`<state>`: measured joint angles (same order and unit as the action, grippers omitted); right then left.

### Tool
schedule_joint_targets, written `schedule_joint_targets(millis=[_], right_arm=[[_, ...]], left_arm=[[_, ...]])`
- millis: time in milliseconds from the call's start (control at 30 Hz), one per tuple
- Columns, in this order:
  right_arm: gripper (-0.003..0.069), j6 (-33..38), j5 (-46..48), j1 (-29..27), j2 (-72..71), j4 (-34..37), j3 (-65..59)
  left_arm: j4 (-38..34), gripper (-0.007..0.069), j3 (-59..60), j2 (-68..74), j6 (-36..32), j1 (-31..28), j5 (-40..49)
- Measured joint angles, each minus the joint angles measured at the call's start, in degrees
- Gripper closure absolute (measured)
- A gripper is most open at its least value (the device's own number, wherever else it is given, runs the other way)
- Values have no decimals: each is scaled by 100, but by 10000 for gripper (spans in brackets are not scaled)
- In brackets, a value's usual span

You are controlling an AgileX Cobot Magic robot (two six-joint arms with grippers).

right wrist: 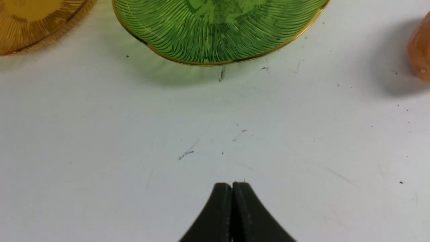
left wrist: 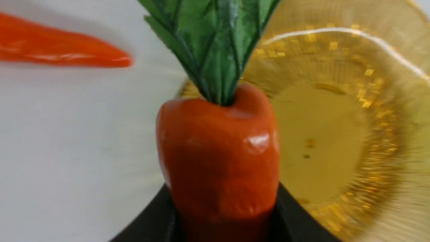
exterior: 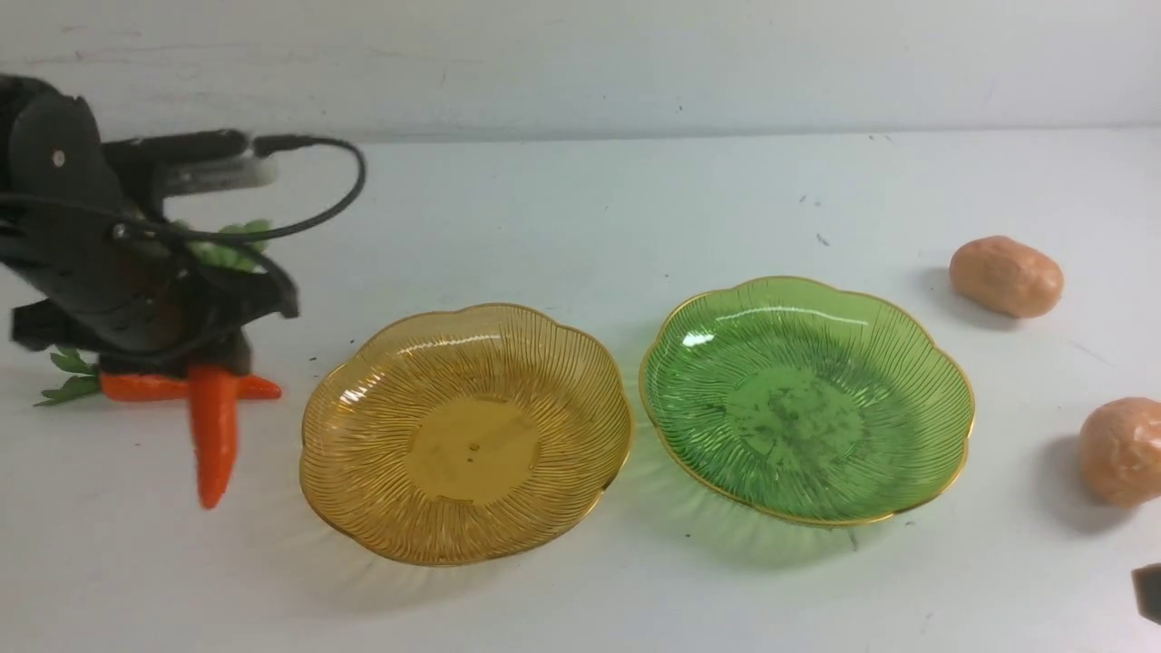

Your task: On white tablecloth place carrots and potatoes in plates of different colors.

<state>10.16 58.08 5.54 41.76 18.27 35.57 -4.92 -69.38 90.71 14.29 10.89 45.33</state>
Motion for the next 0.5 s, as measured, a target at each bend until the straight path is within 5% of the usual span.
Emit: schedule_joint_targets(millis=[500], right_arm=[[674, 6, 117, 0, 0, 5, 0]], left_arm=[[-828, 90, -410, 1007, -323, 368, -483]])
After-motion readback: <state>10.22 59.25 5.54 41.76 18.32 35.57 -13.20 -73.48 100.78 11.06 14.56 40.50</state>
